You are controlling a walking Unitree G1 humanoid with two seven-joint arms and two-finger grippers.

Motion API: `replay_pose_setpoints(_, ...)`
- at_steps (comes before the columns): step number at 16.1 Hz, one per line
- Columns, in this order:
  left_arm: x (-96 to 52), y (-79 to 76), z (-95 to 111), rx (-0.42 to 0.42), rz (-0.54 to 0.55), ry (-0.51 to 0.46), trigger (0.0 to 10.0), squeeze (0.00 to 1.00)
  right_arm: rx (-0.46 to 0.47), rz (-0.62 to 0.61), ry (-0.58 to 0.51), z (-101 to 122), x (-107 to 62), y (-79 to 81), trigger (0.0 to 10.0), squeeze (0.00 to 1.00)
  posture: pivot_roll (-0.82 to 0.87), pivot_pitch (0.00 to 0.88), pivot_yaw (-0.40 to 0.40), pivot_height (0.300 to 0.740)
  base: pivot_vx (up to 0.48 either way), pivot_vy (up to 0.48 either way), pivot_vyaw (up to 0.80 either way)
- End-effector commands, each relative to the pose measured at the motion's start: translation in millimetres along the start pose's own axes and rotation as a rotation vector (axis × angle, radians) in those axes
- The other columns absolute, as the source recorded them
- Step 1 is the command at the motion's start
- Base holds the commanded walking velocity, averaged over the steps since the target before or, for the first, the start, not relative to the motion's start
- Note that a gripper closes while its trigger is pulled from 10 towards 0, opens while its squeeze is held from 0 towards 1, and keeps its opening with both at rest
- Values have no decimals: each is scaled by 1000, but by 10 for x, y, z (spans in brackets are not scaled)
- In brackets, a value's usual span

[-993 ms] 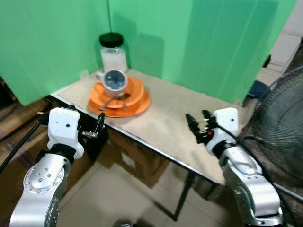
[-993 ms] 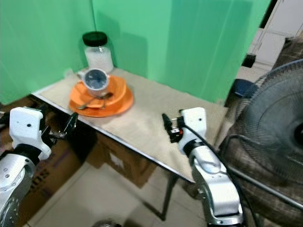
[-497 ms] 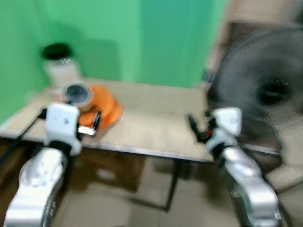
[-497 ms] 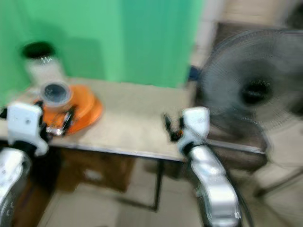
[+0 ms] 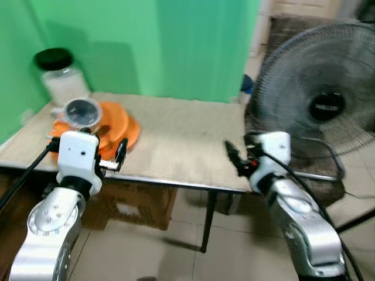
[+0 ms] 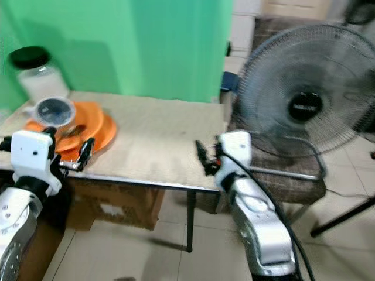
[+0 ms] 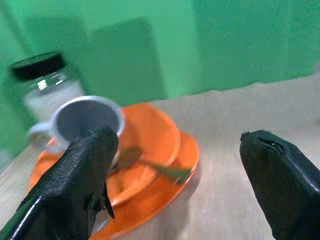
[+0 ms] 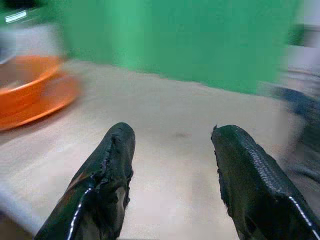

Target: Setting the table

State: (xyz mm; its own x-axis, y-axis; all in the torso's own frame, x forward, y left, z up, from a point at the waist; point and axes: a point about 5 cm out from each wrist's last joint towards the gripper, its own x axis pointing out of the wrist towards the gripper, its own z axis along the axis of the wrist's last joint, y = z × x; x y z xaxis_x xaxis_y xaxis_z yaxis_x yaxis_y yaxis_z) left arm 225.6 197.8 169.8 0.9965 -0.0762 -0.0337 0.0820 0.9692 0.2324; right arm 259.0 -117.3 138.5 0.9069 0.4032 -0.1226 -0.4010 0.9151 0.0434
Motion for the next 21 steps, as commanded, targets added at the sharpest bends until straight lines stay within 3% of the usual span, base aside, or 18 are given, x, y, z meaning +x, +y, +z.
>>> replay_pose_setpoints(1, -31, 31, 50, 9, 28, -25, 10000, 0, -15, 48, 3, 7, 15, 49, 10000, 0, 161, 0, 6, 740, 0, 0, 800)
replay_pose_setpoints(3, -68, 38, 75, 7, 27, -31, 10000, 0, -50, 180, 32, -27, 27, 147, 10000, 0, 173, 0, -6, 740, 366, 0, 800)
replay_pose_setpoints(12, -120, 27, 95, 42, -8, -33, 10000, 0, -22, 219, 14, -16, 37, 208, 10000, 0, 192, 0, -22, 740, 390, 0, 800)
replay_pose_setpoints(17, -130, -9, 96, 65, -63, -42, 10000, 0, 19, 195, -12, 21, 25, 141, 10000, 0, 184, 0, -19, 740, 364, 0, 0)
replay_pose_setpoints(20, -141, -55, 109, 70, -115, -60, 10000, 0, 26, 188, -63, 133, 44, 80, 10000, 0, 182, 0, -26, 740, 0, 0, 0)
replay_pose_setpoints(21, -150, -55, 100, 69, -134, -60, 10000, 0, 49, 200, -88, 188, 60, 77, 10000, 1000, 182, 0, -31, 740, 0, 0, 0)
